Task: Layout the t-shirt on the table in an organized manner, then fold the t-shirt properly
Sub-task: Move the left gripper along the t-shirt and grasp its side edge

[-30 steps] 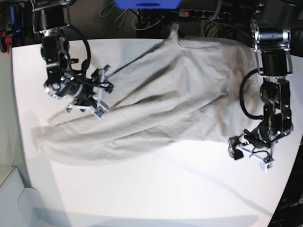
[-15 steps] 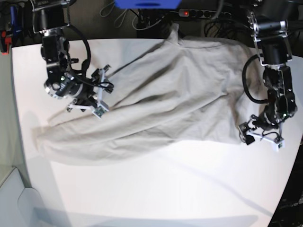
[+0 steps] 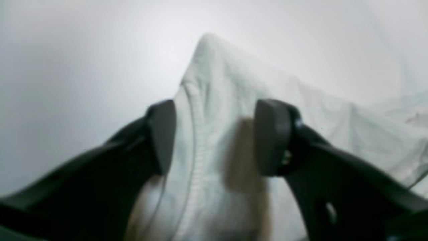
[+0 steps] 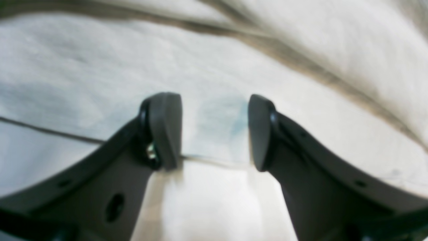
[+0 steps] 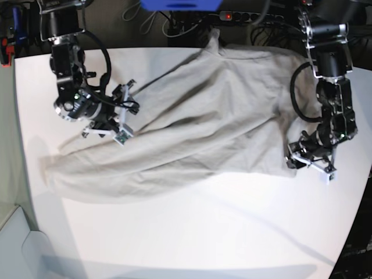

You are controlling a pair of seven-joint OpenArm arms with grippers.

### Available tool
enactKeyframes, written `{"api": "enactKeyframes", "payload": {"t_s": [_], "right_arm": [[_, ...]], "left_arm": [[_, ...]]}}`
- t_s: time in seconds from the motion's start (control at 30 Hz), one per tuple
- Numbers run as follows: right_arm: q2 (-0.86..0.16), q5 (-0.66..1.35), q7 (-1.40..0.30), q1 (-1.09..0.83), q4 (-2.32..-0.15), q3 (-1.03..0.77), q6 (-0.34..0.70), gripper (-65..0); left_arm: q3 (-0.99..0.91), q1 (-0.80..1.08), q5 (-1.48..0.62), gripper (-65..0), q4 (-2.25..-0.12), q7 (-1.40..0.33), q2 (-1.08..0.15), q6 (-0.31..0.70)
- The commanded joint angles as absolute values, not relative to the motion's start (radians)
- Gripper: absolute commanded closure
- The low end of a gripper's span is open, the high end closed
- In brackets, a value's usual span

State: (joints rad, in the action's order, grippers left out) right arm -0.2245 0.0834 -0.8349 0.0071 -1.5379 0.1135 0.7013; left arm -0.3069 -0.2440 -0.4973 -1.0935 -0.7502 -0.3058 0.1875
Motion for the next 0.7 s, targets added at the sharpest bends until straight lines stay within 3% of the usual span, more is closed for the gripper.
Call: {"api": "enactKeyframes", "payload": {"t_s": [0.0, 0.23, 0.4, 0.67], "right_arm": [[-0.234, 0.076, -0.845, 0.015, -1.546, 0.111, 0.698, -31.1], [-0.234, 0.076, -0.843, 0.015, -1.546, 0.111, 0.698, -31.1], [-0.234, 0.076, -0.843, 0.015, -1.546, 0.111, 0.698, -31.1], [-0.234, 0.076, -0.843, 0.015, -1.546, 0.111, 0.698, -31.1]], "left_arm": [[-0.311, -0.266, -0.509, -33.2, -1.102, -0.736, -0.320, 0.194], [-0.366, -0.266, -0.509, -34.0, -1.110, -0.745, -0.323, 0.193], [-0.409, -0.266, -0.504, -44.2, -1.099, -0.740, -0.321, 0.194], [-0.407, -0.271, -0.503, -44.5, -1.072, -0.736, -0.303, 0.199]]}}
